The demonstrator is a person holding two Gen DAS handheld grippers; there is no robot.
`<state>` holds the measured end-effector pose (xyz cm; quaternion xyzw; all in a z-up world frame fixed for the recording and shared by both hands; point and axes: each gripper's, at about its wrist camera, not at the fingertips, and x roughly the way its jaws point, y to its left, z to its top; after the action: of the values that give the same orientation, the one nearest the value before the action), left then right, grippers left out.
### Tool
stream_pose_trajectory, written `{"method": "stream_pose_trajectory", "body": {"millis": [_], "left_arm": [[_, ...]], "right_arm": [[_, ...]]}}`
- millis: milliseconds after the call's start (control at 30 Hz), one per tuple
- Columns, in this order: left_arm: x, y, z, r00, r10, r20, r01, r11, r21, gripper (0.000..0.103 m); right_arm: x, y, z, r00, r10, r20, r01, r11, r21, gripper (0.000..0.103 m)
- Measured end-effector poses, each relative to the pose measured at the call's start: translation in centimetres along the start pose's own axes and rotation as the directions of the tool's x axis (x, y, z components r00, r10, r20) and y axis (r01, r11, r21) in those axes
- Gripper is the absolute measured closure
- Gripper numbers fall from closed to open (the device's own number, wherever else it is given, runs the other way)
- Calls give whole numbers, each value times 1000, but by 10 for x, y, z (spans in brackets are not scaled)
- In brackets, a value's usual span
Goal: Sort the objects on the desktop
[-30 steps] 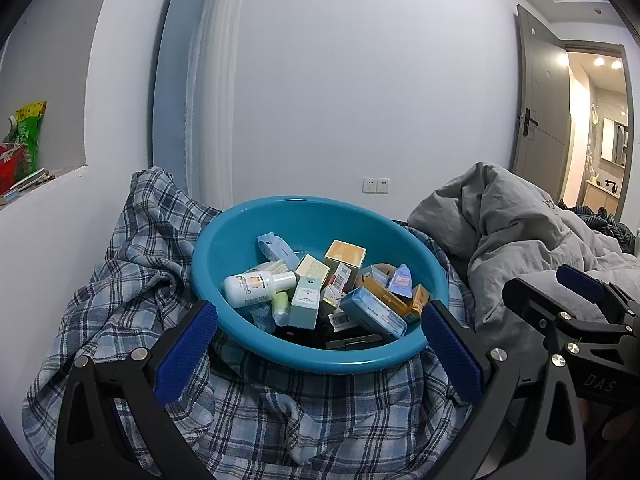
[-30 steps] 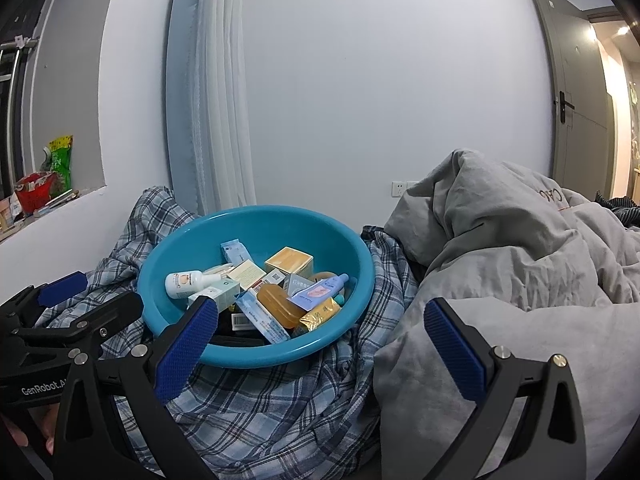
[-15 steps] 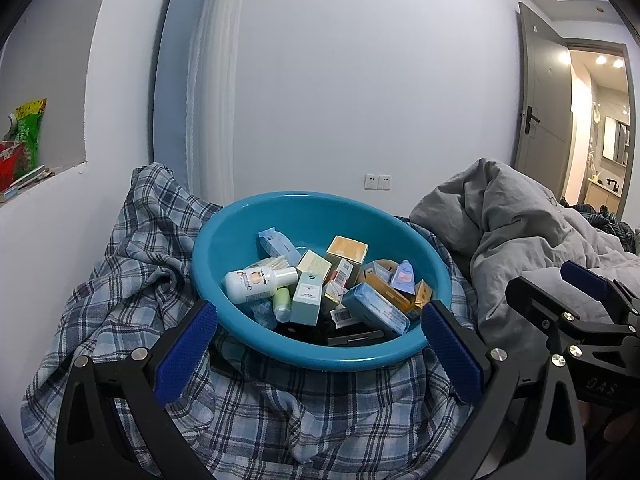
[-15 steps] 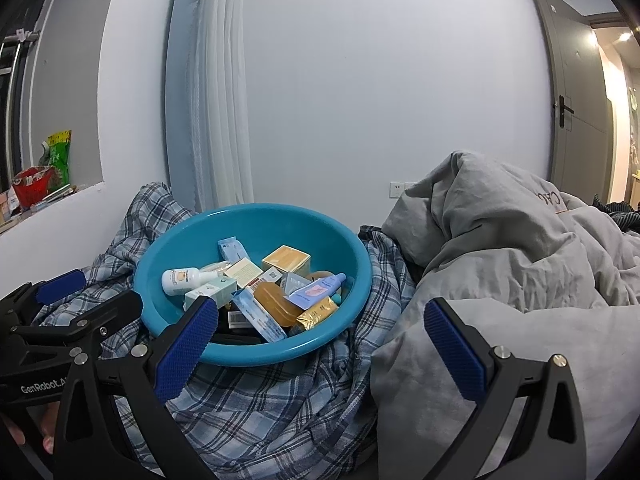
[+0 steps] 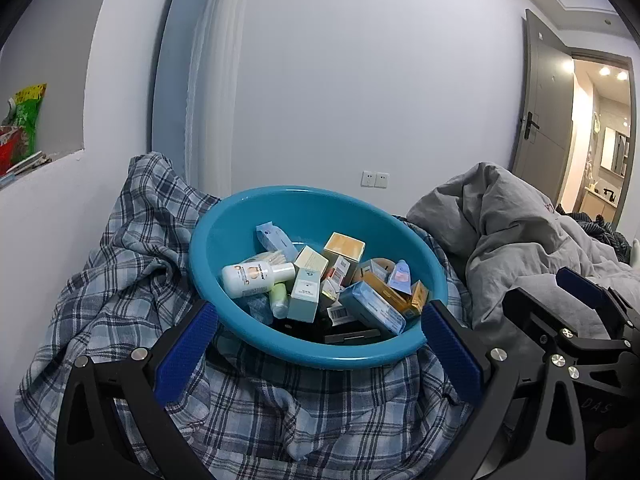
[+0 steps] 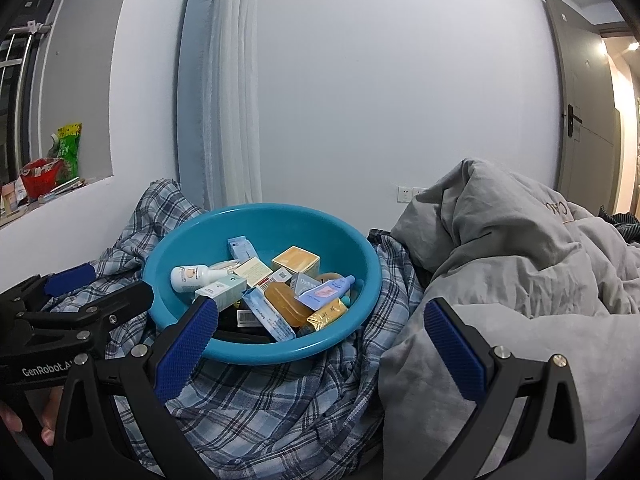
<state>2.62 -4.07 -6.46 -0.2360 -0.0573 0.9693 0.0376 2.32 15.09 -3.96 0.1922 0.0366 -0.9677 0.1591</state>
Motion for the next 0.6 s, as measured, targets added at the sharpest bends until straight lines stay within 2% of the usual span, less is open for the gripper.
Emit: {"method": "stream_pose_trajectory", "body": {"millis": [300, 600], "left_arm": [[-2, -4, 0, 999, 27, 20, -27, 999, 31, 0], [-2, -4, 0, 1000, 23, 12, -23, 999, 26, 0]], "right_arm": [[0, 1, 0, 1000, -6, -3, 6, 1000, -11, 0], [-1, 1, 0, 1000, -4, -5, 4, 1000, -11, 0]]}}
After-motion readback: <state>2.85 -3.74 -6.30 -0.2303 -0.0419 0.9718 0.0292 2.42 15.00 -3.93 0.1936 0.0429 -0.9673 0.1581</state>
